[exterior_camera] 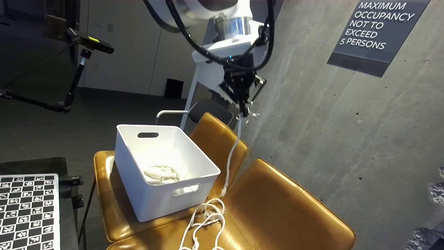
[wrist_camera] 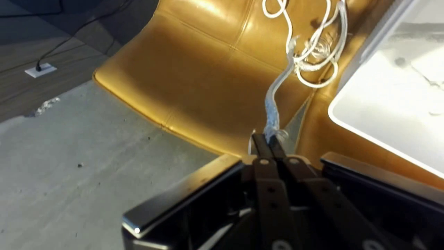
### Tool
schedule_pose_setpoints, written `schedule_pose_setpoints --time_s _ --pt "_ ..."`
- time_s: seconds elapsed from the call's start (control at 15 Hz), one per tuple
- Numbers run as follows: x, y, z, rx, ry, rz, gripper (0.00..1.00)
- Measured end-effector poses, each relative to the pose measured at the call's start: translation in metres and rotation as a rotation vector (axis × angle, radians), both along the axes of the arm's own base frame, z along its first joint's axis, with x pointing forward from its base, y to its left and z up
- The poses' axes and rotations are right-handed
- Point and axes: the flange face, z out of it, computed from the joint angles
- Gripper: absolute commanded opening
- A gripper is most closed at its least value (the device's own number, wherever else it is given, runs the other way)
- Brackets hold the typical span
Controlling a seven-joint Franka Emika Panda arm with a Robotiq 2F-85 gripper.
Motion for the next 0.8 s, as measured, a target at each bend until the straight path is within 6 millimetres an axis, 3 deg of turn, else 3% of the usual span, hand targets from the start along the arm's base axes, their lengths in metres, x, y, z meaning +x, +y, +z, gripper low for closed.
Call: schedule_pose_setpoints --time_s 0.2,0.4,0.53,0.67,0.73,0.8 --pt "-0.011 0.066 0.061 0.003 -0.044 0.034 0.0" --pt "-0.023 0.14 0.095 0.034 -0.088 0.069 0.0" --pt "-0.026 0.172 0.092 0.067 -0.108 0.068 0.0" --pt "-0.028 0.189 0.076 0.094 -0.106 0.061 0.0" --pt "-0.029 0.193 0.064 0.105 -0.096 0.057 0.27" --pt "-0.032 0.196 0.051 0.114 -0.081 0.051 0.29"
